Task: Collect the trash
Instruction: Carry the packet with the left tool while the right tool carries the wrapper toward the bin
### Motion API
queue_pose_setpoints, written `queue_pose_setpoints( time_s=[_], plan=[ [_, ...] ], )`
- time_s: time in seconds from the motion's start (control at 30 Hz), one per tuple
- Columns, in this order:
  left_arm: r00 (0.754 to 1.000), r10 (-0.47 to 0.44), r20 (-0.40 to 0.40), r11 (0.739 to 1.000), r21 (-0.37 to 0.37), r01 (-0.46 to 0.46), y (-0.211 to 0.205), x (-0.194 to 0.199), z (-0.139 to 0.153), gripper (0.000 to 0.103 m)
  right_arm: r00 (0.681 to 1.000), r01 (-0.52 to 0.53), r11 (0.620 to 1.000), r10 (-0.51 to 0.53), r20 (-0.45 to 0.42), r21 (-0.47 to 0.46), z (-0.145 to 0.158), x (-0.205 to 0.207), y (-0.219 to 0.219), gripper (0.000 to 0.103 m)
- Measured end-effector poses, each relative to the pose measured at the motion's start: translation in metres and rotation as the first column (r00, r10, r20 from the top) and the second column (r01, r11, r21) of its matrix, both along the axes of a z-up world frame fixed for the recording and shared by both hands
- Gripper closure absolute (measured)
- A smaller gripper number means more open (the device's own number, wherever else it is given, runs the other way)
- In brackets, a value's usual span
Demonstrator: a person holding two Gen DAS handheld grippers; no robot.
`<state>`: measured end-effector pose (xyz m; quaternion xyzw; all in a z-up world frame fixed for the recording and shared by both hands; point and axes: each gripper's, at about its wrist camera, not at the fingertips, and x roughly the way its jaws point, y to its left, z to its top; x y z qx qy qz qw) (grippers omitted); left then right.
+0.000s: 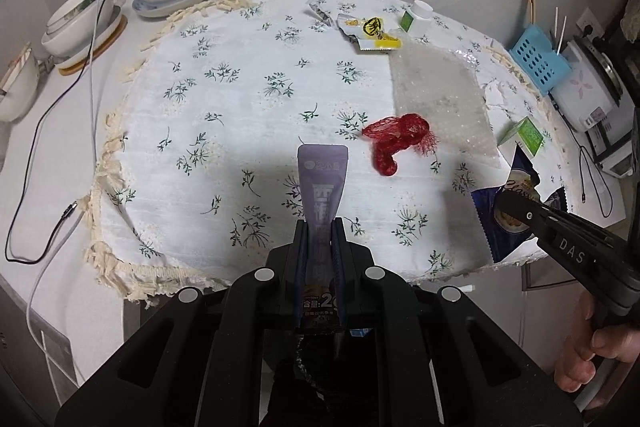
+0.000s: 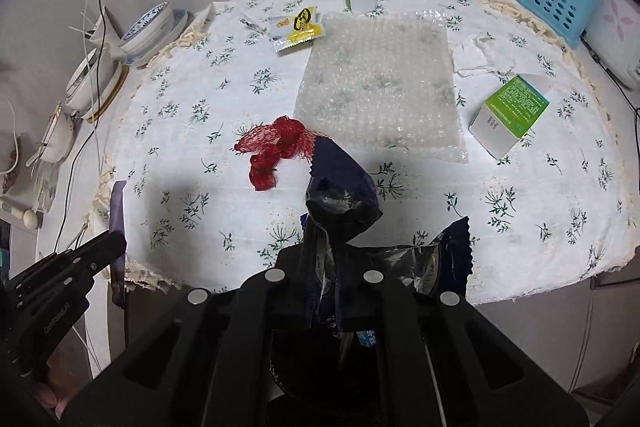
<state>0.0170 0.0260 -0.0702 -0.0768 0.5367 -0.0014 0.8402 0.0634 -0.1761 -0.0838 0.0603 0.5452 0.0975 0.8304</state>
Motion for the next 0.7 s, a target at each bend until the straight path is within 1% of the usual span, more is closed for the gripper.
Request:
queue_pose_setpoints(
  time_s=[0.03,0.13,0.23,0.4,0.53,0.7],
  plan=[
    [1.000,0.001,0.010,1.000,0.005,-0.001,-0.003,-0.004,0.004,0.092,1.000,-0.006,1.000,0.006,0.010,0.002,0.004,-0.005,-0.002,0.096],
    [1.000,0.011,0.019,1.000,-0.017,-0.011,-0.010,-0.016,0.012,0.092,0.999,-0.022,1.000,0.022,0.026,0.007,0.013,-0.020,-0.008,0.096],
    [0.999,0.017,0.031,1.000,-0.020,-0.016,-0.017,-0.030,0.018,0.092,0.998,-0.035,0.999,0.034,0.054,0.010,0.024,-0.036,-0.014,0.096],
    [0.999,0.017,0.028,0.999,-0.040,-0.015,-0.028,-0.054,0.020,0.092,0.994,-0.063,0.998,0.062,0.091,0.001,0.039,-0.061,-0.022,0.096],
    [1.000,0.017,0.026,0.999,-0.043,-0.016,-0.035,-0.072,0.019,0.092,0.990,-0.086,0.996,0.086,0.109,-0.009,0.044,-0.080,-0.028,0.096],
    [1.000,-0.002,0.016,0.999,-0.038,0.003,-0.042,-0.090,0.013,0.092,0.989,-0.102,0.995,0.102,0.110,-0.008,0.040,-0.100,-0.034,0.096]
  ],
)
